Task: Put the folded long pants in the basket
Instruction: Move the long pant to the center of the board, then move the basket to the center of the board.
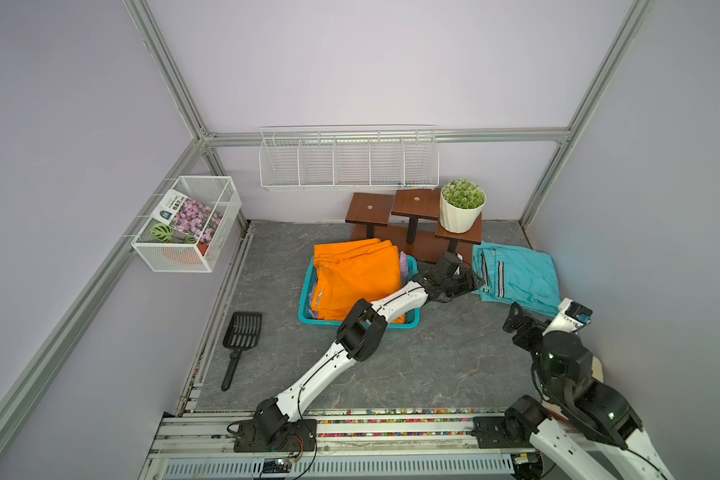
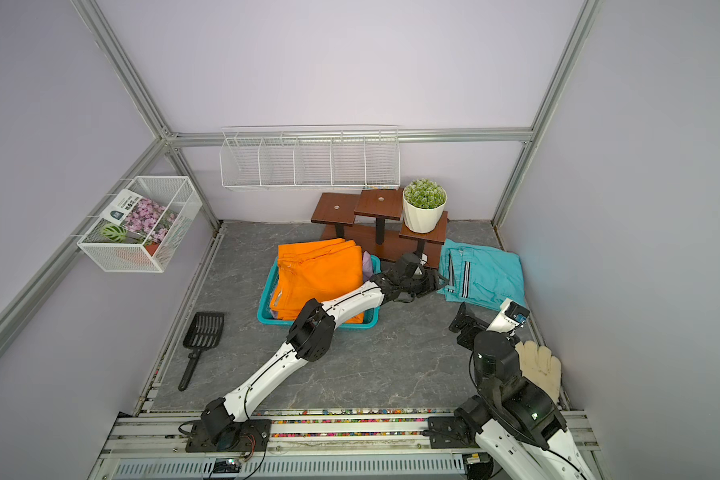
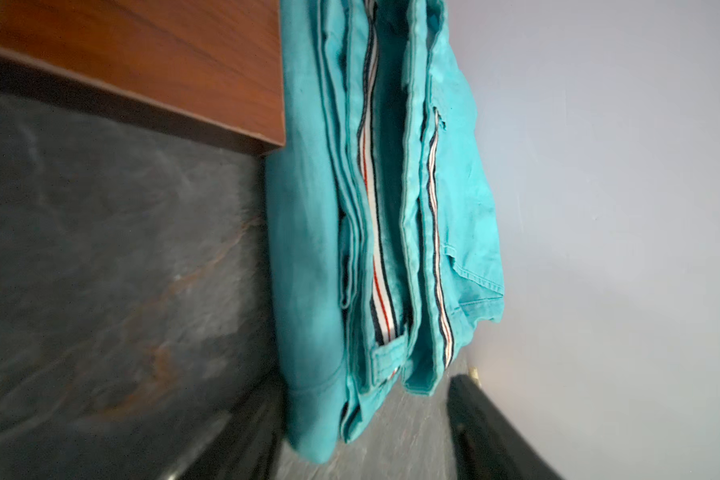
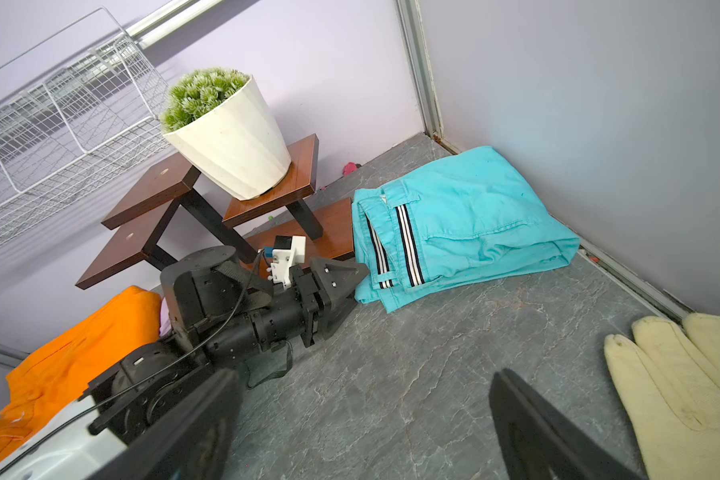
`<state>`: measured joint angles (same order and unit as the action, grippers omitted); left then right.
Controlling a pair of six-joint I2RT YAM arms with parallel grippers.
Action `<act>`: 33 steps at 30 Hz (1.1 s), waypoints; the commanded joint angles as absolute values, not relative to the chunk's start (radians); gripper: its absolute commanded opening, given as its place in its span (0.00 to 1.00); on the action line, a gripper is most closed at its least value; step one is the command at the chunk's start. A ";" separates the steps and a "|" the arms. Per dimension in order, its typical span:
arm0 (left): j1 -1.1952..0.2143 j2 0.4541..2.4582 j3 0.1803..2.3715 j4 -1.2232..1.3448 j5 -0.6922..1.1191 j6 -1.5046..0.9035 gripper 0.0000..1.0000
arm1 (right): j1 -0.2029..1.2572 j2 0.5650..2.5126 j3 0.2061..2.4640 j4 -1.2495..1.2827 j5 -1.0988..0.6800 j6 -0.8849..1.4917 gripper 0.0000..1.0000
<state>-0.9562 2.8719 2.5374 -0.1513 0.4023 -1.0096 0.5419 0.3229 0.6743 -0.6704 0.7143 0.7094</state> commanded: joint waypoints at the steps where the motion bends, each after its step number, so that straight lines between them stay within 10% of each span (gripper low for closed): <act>1: -0.971 2.928 2.525 -0.213 0.412 -1.016 0.38 | 0.537 0.307 0.657 -0.661 0.708 0.696 0.98; 5: -0.971 2.928 2.521 -0.208 0.422 -1.019 0.00 | 0.537 0.302 0.652 -0.661 0.709 0.695 0.98; 33: -1.069 2.142 1.169 0.363 0.314 -1.173 0.00 | 0.535 0.366 0.625 -0.663 0.693 0.713 0.98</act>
